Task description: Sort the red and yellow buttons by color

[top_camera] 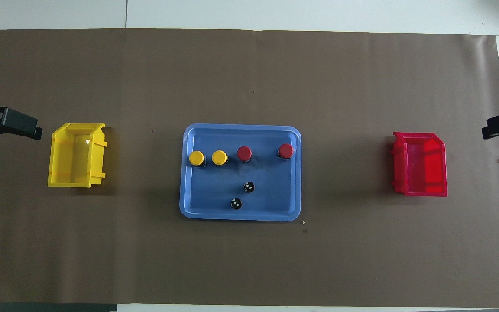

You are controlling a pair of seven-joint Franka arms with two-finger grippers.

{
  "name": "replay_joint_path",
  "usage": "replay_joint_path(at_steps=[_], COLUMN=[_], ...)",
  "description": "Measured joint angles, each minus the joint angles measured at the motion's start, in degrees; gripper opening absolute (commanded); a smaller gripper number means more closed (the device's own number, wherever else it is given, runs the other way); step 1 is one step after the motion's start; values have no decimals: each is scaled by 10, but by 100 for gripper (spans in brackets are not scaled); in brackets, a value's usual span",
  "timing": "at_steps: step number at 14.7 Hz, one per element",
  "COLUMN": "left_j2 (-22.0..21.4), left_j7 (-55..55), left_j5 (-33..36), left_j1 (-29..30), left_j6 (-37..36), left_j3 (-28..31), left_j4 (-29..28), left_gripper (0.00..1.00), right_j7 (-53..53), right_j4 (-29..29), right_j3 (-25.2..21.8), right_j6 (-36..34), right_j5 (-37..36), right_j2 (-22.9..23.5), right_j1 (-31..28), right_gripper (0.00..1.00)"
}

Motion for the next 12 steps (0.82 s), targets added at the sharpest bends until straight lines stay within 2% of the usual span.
replay_joint_path(at_steps=[12], left_j2=[-2], left_j7=[0], left_j5=[0], left_j1=[0], left_j6=[0], left_j3=[0], left_j4=[-2], left_gripper=[100], right_j7=[-1], right_j4=[1], right_j3=[5], right_j6=[8], right_j5=[-2], right_j2=[0], right_j1=[15], right_gripper=[100])
